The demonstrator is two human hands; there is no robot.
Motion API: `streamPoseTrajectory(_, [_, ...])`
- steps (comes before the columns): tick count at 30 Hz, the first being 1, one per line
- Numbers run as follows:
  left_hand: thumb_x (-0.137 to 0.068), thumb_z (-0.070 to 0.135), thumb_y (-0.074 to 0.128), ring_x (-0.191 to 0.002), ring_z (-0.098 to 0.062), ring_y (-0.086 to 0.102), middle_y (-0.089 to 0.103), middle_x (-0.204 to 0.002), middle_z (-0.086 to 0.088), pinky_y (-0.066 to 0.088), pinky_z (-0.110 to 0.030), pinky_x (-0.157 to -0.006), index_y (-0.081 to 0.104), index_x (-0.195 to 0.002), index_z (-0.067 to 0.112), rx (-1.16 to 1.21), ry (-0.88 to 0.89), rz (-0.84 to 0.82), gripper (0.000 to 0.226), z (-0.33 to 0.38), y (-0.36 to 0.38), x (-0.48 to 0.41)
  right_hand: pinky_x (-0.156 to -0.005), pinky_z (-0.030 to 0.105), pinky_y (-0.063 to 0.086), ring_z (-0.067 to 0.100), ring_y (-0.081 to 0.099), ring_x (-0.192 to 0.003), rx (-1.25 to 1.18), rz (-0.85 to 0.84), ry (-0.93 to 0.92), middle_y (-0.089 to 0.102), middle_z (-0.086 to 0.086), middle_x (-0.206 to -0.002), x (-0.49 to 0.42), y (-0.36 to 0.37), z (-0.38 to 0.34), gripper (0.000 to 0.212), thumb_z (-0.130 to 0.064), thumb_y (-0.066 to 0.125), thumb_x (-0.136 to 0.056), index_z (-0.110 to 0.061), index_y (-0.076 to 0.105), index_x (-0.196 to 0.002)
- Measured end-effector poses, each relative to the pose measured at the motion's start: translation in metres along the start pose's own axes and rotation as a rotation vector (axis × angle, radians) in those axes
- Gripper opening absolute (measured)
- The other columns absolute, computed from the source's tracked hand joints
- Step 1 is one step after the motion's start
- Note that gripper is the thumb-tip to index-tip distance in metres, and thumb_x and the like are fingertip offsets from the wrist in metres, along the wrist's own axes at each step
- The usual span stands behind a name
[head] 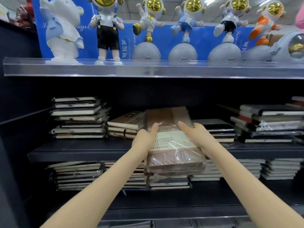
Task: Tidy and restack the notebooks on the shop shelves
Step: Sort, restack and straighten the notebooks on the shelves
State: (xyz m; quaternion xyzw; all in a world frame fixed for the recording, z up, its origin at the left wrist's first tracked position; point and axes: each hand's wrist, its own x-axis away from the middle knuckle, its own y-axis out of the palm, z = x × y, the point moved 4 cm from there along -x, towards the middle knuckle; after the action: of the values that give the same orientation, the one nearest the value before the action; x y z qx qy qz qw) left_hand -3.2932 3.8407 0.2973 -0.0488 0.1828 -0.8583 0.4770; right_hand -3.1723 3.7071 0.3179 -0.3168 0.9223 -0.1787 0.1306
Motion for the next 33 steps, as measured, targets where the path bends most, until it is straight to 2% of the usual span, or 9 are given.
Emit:
streamPoseTrajectory(4, [-0.094, 0.054, 0.044, -0.127, -0.033, 0.043, 0.045, -0.14, -0.017, 0.037, -0.036, -0.099, 0.028, -0.143, 0.0, -0.068, -0.051, -0.01, 0.075, 0.011, 0.01, -0.017, -0.093, 0.033, 0.039, 0.029, 0.046, -0.127, 0.382, 0.055, -0.065, 0.046, 0.011, -0.143, -0.007, -0.001, -0.008, 0.064, -0.045, 0.047, -0.095, -0.011, 0.031, -0.146])
streamPoseTrajectory(8, [-0.091, 0.055, 0.048, -0.12, -0.033, 0.049, 0.047, -0.137, -0.017, 0.041, -0.034, -0.091, 0.023, -0.147, 0.005, -0.095, -0.137, -0.043, 0.078, 0.012, 0.016, -0.032, -0.106, 0.038, 0.034, 0.024, 0.04, -0.132, 0.886, 0.145, -0.436, 0.041, 0.003, -0.146, 0.021, 0.009, -0.018, 0.059, -0.061, 0.045, -0.089, -0.037, 0.039, -0.143])
streamPoseTrajectory(12, [-0.093, 0.054, 0.045, -0.106, -0.031, 0.06, 0.06, -0.121, -0.016, 0.051, -0.039, -0.092, 0.041, -0.137, 0.004, -0.052, -0.164, -0.155, 0.066, 0.008, 0.012, -0.038, -0.113, 0.038, 0.025, 0.016, 0.025, -0.141, 0.773, -0.223, -0.36, 0.029, -0.006, -0.155, 0.028, 0.011, -0.015, 0.078, -0.082, 0.034, -0.069, -0.048, 0.037, -0.139])
streamPoseTrajectory(16, [-0.096, 0.049, 0.043, -0.09, -0.026, 0.066, 0.061, -0.115, -0.018, 0.056, -0.033, -0.07, 0.037, -0.138, 0.003, -0.028, -0.03, -0.224, 0.063, 0.015, -0.02, -0.029, -0.117, 0.04, 0.019, 0.014, 0.012, -0.146, 0.852, -0.355, -0.362, 0.016, -0.012, -0.158, 0.023, 0.004, -0.011, 0.087, -0.081, 0.049, -0.064, -0.054, 0.025, -0.142])
streamPoseTrajectory(20, [-0.096, 0.039, 0.046, -0.083, -0.027, 0.069, 0.069, -0.094, -0.011, 0.055, -0.045, -0.084, 0.061, -0.107, 0.013, -0.145, 0.262, -0.021, 0.031, 0.022, -0.081, -0.045, -0.117, 0.042, 0.017, 0.015, 0.01, -0.147, 0.983, -0.354, -0.405, 0.015, -0.012, -0.158, 0.019, 0.008, -0.014, 0.09, -0.08, 0.055, -0.065, -0.052, 0.021, -0.144])
streamPoseTrajectory(22, [-0.095, 0.028, 0.048, -0.088, -0.026, 0.066, 0.069, -0.093, -0.006, 0.053, -0.039, -0.086, 0.062, -0.092, 0.022, -0.251, 0.344, 0.135, 0.015, 0.015, -0.106, -0.055, -0.115, 0.038, 0.02, 0.015, 0.017, -0.145, 1.001, -0.355, -0.409, 0.019, -0.012, -0.157, 0.015, 0.009, -0.018, 0.089, -0.081, 0.054, -0.065, -0.053, 0.022, -0.143])
streamPoseTrajectory(25, [-0.094, 0.02, 0.05, -0.097, -0.02, 0.06, 0.066, -0.099, 0.0, 0.043, -0.026, -0.08, 0.062, -0.096, 0.022, -0.405, 0.436, 0.24, 0.012, 0.003, -0.125, -0.062, -0.107, 0.028, 0.028, 0.01, 0.033, -0.137, 0.988, -0.378, -0.419, 0.034, -0.017, -0.15, 0.01, 0.011, -0.026, 0.088, -0.077, 0.058, -0.066, -0.05, 0.027, -0.144])
streamPoseTrajectory(30, [-0.092, 0.032, 0.057, -0.112, -0.021, 0.055, 0.062, -0.121, -0.002, 0.039, -0.025, -0.081, 0.059, -0.12, 0.018, -0.608, 0.464, 0.138, 0.032, -0.018, -0.122, -0.079, -0.106, 0.026, 0.032, 0.007, 0.037, -0.134, 0.966, -0.441, -0.377, 0.039, -0.018, -0.147, -0.008, 0.014, -0.034, 0.087, -0.071, 0.064, -0.067, -0.046, 0.03, -0.143])
streamPoseTrajectory(33, [-0.087, 0.048, 0.059, -0.126, -0.022, 0.045, 0.051, -0.137, -0.003, 0.037, -0.029, -0.097, 0.049, -0.135, 0.022, -0.741, 0.445, 0.044, 0.055, -0.026, -0.115, -0.089, -0.108, 0.024, 0.031, 0.007, 0.036, -0.133, 0.987, -0.508, -0.352, 0.034, -0.017, -0.15, -0.004, 0.015, -0.028, 0.098, -0.072, 0.066, -0.065, -0.045, 0.019, -0.147])
